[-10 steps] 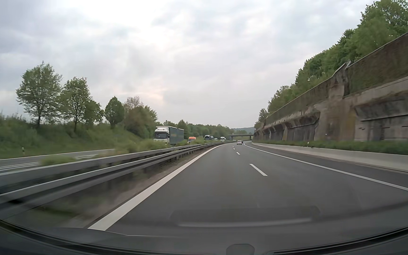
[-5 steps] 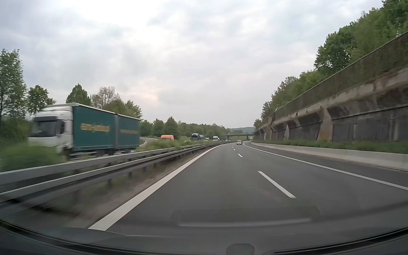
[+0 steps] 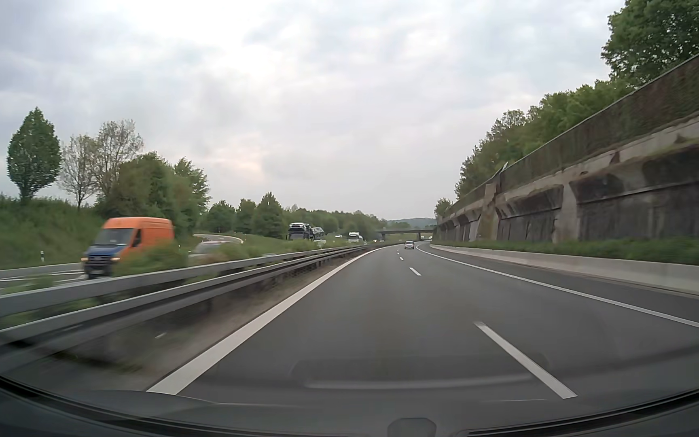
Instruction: Follow the waypoints while adhering to traffic rules and regulations
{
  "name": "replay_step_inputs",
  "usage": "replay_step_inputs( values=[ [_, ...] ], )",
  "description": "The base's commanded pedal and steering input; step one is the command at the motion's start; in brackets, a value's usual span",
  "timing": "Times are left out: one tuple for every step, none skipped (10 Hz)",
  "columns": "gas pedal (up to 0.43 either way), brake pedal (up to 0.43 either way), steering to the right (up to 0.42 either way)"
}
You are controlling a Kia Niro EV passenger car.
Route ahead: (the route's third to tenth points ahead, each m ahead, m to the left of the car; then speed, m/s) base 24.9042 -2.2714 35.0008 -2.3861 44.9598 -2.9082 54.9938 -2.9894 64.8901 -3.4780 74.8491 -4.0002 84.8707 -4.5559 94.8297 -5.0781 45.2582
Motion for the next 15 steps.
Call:
replay_step_inputs(
  values=[
    [0.358, 0.000, 0.009],
    [0.358, 0.000, 0.008],
    [0.358, 0.000, 0.008],
    [0.358, 0.000, 0.008],
    [0.358, 0.000, 0.008],
    [0.358, 0.000, 0.008],
    [0.358, 0.000, 0.008],
    [0.358, 0.000, 0.007],
    [0.358, 0.000, 0.007],
    [0.358, 0.000, 0.007],
    [0.358, 0.000, 0.008],
    [0.358, 0.000, 0.008],
    [0.358, 0.000, 0.008],
    [0.358, 0.000, 0.008],
    [0.370, 0.000, 0.008]
  ],
)
